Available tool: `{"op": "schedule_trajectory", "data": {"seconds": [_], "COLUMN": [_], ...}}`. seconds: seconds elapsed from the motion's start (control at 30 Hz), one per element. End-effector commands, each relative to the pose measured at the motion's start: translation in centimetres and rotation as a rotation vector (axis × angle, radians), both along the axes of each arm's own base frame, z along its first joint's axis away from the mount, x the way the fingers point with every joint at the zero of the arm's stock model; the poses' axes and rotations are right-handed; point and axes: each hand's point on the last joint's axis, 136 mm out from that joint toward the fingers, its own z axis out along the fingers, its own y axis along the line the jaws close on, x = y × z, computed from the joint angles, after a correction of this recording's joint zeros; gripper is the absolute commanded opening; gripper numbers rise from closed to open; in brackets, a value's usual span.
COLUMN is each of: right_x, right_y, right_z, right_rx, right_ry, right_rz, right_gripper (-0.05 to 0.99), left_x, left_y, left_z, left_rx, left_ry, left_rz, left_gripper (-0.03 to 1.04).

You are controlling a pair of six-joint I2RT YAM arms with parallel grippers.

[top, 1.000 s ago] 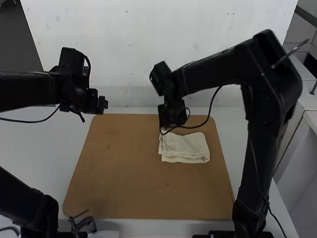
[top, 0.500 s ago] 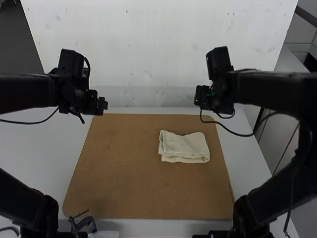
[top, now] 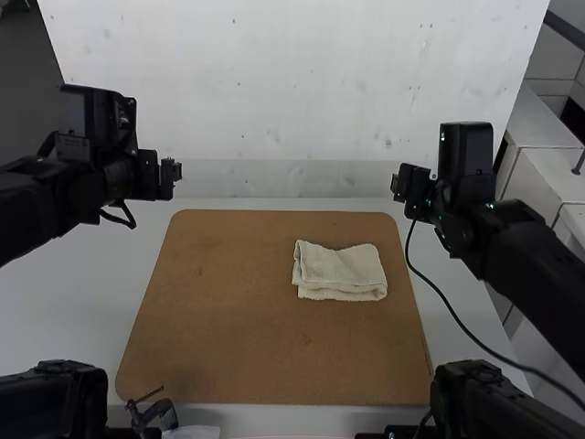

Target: Fold the towel.

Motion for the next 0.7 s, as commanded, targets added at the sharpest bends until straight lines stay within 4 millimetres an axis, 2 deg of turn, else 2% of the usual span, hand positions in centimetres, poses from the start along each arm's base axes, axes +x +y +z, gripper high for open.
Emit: {"op": "schedule_trajectory", "data": {"seconds": [0.0,0.1,0.33,0.53,0.67], "right_x": [-1.8,-3.2,-5.1,-6.1,-6.3], "right_y": [-1.3,-2.3,-3.7,-3.5,-3.3], "right_z": [2.7,3.5,3.7,4.3,4.4], "right_rx": [0.000,-0.005,-0.042,-0.047,-0.045], "right_ry": [-0.137,-0.203,-0.295,-0.369,-0.390], "right_rz": [-0.032,-0.058,-0.102,-0.086,-0.076], "right_gripper": [0.96,0.96,0.96,0.96,0.96], "left_x": [-1.2,-2.1,-4.2,-5.3,-6.6], "left_y": [-0.1,-0.6,-1.5,-0.6,0.5], "left_z": [2.9,4.5,7.1,9.0,11.1], "left_rx": [0.007,-0.002,0.010,0.017,0.014], "left_ry": [-0.114,-0.169,-0.277,-0.350,-0.423], "left_rz": [-0.016,-0.036,-0.093,-0.061,-0.019], "left_gripper": [0.99,0.99,0.99,0.99,0.99]}}
